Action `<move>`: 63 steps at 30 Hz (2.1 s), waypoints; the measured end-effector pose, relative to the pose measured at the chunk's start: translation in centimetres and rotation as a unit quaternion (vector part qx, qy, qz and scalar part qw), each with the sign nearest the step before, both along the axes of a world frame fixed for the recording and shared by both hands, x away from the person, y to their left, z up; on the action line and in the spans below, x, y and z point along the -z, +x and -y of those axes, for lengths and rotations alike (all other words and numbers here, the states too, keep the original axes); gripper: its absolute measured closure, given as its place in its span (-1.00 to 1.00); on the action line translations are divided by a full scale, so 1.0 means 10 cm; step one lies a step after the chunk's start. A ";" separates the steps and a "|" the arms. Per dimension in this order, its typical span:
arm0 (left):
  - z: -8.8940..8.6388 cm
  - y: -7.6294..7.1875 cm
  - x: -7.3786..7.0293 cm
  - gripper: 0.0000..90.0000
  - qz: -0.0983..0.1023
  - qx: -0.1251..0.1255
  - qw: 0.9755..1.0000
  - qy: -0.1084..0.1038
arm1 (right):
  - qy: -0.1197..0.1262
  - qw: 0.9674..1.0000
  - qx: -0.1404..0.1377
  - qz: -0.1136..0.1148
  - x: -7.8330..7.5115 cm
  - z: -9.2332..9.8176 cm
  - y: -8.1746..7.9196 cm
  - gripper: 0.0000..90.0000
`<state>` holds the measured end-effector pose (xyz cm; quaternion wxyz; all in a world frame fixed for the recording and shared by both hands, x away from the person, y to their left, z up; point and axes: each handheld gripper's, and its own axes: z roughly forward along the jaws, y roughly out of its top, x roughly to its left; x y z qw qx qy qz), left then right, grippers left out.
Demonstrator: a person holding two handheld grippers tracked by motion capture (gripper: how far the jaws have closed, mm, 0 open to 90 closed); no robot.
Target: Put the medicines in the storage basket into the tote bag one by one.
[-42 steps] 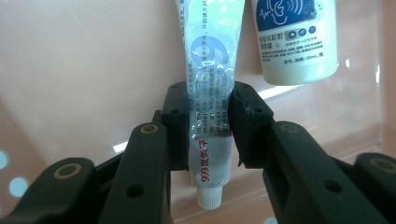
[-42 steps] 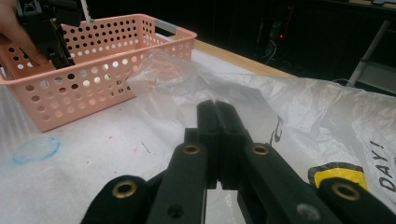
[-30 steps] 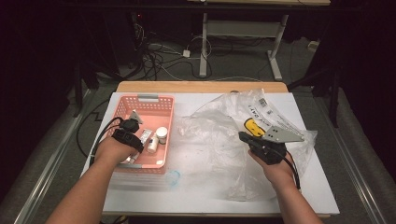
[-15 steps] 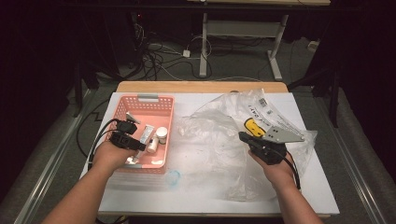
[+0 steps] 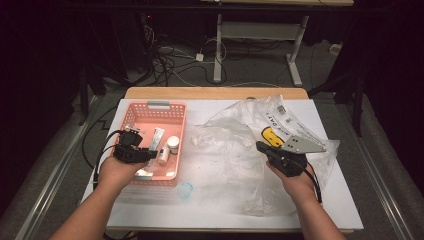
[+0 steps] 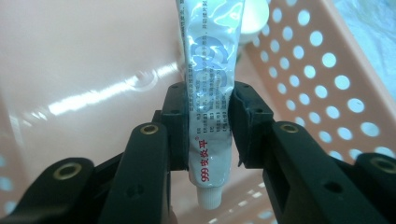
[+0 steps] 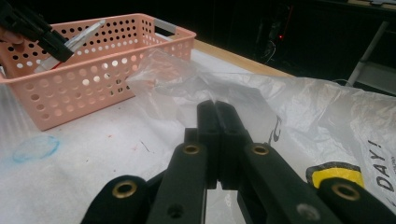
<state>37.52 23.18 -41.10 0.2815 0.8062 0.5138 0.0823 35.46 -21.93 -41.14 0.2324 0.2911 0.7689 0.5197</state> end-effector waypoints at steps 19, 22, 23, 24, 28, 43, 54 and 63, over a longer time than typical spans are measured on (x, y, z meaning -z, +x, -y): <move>0.00 -0.25 0.02 0.51 0.092 0.002 0.994 -0.053 | -0.002 1.000 -0.002 0.005 -0.02 -0.02 -0.03 1.00; 0.02 -0.29 0.04 0.51 0.109 -0.001 0.992 -0.061 | -0.002 1.000 0.001 0.007 -0.04 0.00 -0.03 1.00; 0.02 -0.31 0.03 0.51 0.117 0.001 0.992 -0.056 | -0.001 1.000 0.002 0.008 -0.04 0.01 -0.03 1.00; 0.03 -0.31 0.03 0.51 0.126 0.001 0.990 -0.055 | 0.000 1.000 0.002 0.009 -0.05 0.01 -0.03 1.00; 0.03 -0.34 0.02 0.51 0.152 0.004 0.986 -0.069 | 0.002 1.000 0.004 0.005 -0.04 0.02 -0.02 1.00; 0.12 -0.48 -0.10 0.51 0.189 0.006 0.977 -0.096 | 0.004 1.000 -0.002 0.015 -0.07 0.01 -0.05 1.00; 0.29 -0.50 -0.20 0.51 0.190 0.032 0.973 -0.129 | 0.010 1.000 -0.001 0.014 -0.09 0.03 -0.05 1.00; 0.53 -0.55 -0.21 0.51 0.187 0.065 0.970 -0.139 | 0.008 1.000 -0.003 0.013 -0.08 0.02 -0.05 1.00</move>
